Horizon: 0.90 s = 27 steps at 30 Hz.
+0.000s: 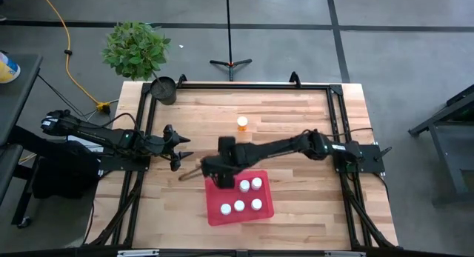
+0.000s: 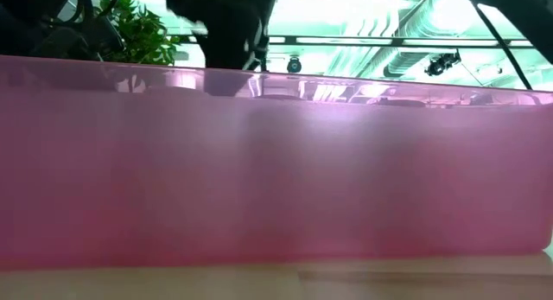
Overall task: Pick and place pill bottles into a basket
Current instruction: Put the orange pill bottle into the red bin
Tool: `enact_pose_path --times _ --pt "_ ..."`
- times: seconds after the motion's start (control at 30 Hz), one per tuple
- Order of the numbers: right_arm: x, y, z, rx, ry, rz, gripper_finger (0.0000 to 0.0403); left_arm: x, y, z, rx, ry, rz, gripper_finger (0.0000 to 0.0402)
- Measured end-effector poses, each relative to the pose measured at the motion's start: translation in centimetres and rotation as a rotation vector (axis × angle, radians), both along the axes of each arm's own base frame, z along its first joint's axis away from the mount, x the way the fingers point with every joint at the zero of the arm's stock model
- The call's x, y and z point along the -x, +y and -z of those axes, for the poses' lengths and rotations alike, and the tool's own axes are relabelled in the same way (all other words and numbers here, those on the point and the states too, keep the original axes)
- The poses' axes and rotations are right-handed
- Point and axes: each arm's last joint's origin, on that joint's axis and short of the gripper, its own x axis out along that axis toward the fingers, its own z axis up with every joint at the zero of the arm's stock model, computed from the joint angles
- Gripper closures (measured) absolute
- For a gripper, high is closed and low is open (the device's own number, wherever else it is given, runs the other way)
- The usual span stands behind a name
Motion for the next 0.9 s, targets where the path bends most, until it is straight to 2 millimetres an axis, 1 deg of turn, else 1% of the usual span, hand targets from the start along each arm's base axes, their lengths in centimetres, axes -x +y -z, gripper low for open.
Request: enact_pose_path --times 0.17,0.3,0.4,0.53,0.7,0.8,0.9 --pt "-0.1 -4.0 0.1 0.07 0.037 0.098 0.0123 0.0 0.0 0.0 0.0 0.0 0.0 0.0103" --pt "-0.1 -7.4 0.2 0.064 0.066 0.149 0.0123 0.0 0.0 0.0 0.0 0.0 0.0 0.0103" --pt "-0.1 -9.6 0.2 0.049 0.082 0.167 0.0123 0.0 0.0 0.0 0.0 0.0 -0.001 0.0103" --pt "0.4 -12.2 0.3 0.077 0.136 0.189 0.0123 0.0 0.0 0.0 0.007 0.0 0.001 0.0103" --pt "1.5 -16.1 0.4 0.069 0.212 0.267 0.0123 0.0 -0.1 0.0 0.023 -0.001 0.009 0.0103" --pt "2.0 -18.0 0.5 0.037 0.232 0.308 0.0123 0.0 -0.1 0.0 0.024 0.0 0.011 0.0103" --pt "2.3 -19.6 0.5 -0.032 0.227 0.329 0.0122 0.0 -0.1 0.0 0.037 0.001 0.023 0.0103"
